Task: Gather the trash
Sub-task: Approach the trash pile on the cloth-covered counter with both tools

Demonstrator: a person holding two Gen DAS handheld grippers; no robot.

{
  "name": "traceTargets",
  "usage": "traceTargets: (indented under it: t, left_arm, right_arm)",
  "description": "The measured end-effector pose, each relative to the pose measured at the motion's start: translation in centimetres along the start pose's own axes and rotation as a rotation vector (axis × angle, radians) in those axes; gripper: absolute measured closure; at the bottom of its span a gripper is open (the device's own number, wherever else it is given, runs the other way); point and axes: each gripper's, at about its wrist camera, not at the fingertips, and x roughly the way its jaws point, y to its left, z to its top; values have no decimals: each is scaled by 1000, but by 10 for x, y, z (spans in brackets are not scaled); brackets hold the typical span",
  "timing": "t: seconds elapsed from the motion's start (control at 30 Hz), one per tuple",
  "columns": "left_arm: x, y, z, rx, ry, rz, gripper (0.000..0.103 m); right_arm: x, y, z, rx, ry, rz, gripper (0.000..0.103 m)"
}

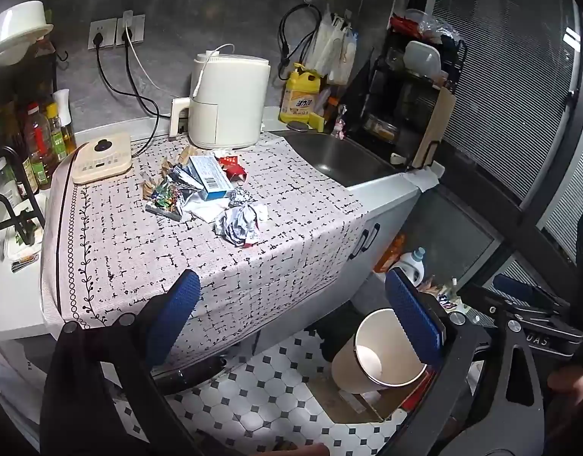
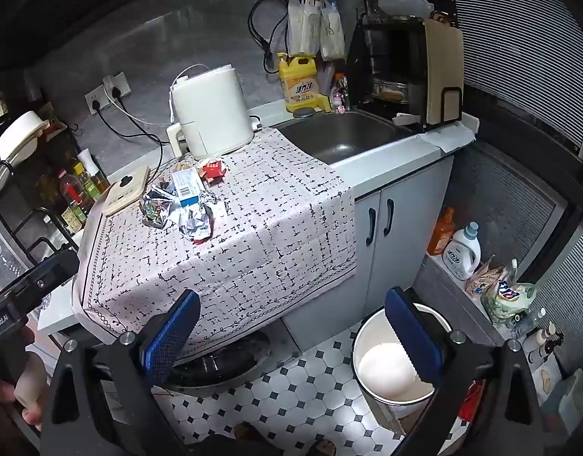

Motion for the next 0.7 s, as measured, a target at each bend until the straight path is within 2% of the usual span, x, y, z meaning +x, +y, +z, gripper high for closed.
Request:
traceTargets:
  t: [0.17,0.23,0.43,0.47,0.7]
  left_arm:
    - [-1,-1,-1,-7,-2,-6,6]
    - [-2,11,7,-19,-1,-11,6]
    - [-5,20,6,-27,-7,0,6]
    - [-5,15,4,-25,-8,11,6]
    - [-4,19,5,-29,-12,18,6]
  right_arm:
    - [0,-2,-1,1,5,1,8]
    - [3,3,0,-2,6,2,8]
    - [4,15,13,-18,-1,10,8]
    - [3,12,5,-29,-13,16,8]
    - [4,17,7,-39,-15,23,8]
